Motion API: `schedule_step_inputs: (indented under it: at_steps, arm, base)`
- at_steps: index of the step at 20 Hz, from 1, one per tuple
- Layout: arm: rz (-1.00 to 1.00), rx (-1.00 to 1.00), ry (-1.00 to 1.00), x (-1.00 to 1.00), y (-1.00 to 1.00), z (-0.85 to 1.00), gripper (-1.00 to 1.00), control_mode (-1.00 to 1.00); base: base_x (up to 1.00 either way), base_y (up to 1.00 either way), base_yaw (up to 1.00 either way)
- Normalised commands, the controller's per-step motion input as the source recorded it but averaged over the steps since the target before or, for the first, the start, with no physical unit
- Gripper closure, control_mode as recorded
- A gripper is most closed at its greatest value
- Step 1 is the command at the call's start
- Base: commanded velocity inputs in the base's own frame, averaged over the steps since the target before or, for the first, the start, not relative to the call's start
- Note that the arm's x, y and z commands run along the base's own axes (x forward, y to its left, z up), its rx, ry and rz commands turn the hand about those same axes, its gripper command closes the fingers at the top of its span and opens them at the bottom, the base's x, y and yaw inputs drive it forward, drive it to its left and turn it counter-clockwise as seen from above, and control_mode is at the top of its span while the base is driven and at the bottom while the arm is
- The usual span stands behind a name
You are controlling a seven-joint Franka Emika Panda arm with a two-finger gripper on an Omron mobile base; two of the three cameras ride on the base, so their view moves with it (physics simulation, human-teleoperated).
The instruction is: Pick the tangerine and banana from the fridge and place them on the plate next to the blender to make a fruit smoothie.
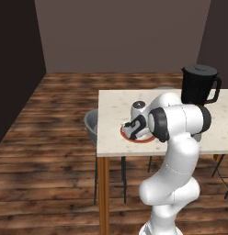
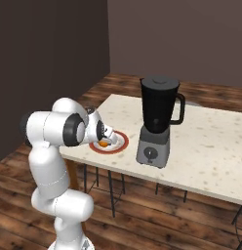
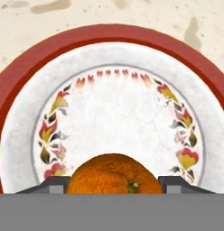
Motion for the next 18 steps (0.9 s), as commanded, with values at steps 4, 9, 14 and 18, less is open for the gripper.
schedule_step_inputs:
  at_steps: [4,9,14,18]
  arm:
    - [0.00,0.00,-0.05,-0.01,0.00,0.00,-1.00,-1.00]
    - [0.00,0.00,-0.06,-0.20,0.00,0.16,-1.00,-1.00]
    - [0.00,-0.02,-0.07,-0.38,0.00,0.72,-1.00,-1.00]
    - [0.00,-0.02,-0.09,-0.72,0.00,0.84,-1.00,-1.00]
  base:
    - [0.00,0.00,0.00]
    - [0.00,0.00,0.00]
    - [0.00,0.00,0.00]
    - [0.00,0.00,0.00]
